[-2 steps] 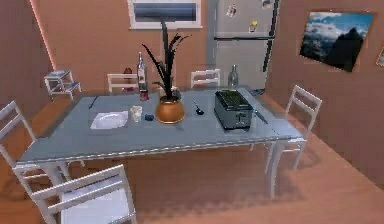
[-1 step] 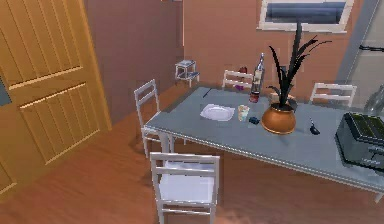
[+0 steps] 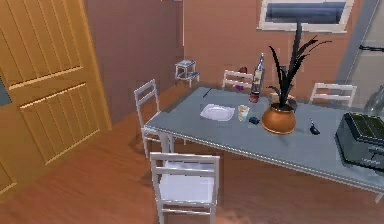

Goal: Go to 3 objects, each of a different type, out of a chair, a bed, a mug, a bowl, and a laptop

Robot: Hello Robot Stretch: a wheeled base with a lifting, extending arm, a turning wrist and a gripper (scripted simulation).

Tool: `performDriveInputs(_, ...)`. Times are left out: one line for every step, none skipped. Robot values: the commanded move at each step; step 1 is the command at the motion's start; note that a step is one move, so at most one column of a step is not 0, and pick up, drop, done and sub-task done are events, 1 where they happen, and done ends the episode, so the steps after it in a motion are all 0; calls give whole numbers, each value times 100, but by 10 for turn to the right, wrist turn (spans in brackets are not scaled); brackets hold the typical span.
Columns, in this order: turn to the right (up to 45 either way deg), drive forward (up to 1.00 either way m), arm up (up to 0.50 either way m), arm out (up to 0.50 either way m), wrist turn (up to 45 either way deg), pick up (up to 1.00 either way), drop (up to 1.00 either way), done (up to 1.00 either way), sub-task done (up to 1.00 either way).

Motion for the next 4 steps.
performDriveInputs(450,0,0,0,0,0,0,0,0)
performDriveInputs(420,0,0,0,0,0,0,0,0)
performDriveInputs(0,100,0,0,0,0,0,0,0)
performDriveInputs(60,0,0,0,0,0,0,0,0)
